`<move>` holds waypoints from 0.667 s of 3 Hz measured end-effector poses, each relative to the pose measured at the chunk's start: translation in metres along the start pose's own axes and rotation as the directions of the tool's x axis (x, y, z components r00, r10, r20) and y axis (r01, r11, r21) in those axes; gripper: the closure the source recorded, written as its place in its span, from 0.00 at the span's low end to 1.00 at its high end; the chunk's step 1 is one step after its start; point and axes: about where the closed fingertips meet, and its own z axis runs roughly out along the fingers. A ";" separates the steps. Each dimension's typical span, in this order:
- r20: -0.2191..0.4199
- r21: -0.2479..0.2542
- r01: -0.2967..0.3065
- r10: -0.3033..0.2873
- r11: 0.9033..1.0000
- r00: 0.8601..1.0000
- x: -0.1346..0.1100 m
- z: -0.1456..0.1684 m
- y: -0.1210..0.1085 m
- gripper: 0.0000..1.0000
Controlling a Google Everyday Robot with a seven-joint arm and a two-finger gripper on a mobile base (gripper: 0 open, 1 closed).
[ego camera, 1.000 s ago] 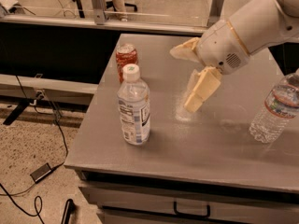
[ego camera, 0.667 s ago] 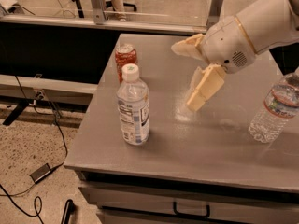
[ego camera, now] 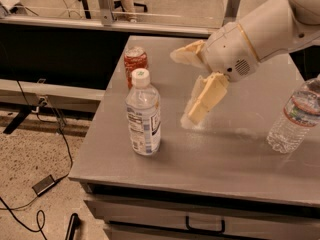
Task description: Pick blue plastic bottle
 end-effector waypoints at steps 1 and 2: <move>0.056 -0.054 0.024 -0.021 0.998 0.998 -0.010 0.026 0.009 0.00; 0.096 -0.092 0.060 -0.051 0.994 0.994 -0.021 0.046 0.017 0.00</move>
Offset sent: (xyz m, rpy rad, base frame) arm -0.0266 0.0721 -0.0228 0.1251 0.0248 0.1894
